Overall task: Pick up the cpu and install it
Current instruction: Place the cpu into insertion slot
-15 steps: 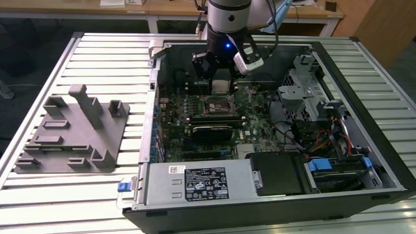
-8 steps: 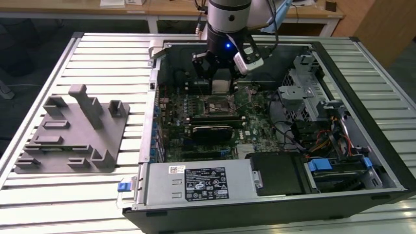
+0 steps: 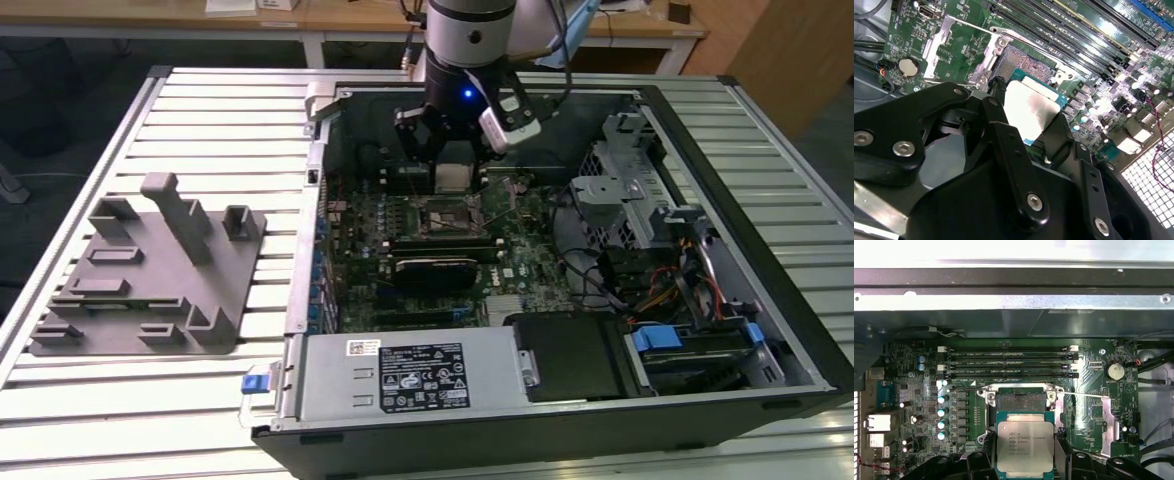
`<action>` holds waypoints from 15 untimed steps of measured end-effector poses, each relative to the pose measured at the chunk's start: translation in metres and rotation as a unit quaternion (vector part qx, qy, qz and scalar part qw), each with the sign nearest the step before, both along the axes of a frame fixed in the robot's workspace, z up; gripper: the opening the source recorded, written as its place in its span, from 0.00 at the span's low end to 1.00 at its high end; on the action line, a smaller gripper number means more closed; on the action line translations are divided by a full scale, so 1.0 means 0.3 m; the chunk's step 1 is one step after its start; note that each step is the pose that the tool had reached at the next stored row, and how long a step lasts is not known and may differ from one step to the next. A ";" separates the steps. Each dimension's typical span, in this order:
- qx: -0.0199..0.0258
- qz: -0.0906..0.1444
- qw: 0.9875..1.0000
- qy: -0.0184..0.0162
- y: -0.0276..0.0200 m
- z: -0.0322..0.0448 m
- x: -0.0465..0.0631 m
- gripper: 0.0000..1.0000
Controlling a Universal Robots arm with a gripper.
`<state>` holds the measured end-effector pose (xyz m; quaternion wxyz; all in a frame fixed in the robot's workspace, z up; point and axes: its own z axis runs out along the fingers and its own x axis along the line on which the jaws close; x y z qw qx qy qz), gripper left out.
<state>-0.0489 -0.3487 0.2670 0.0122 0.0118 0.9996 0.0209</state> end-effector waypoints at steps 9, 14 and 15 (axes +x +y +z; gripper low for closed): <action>0.000 -0.043 0.999 0.000 0.000 0.000 0.000 0.55; 0.000 -0.073 0.997 0.000 0.000 0.000 0.000 0.55; 0.000 -0.079 0.997 0.000 0.000 0.000 0.000 0.55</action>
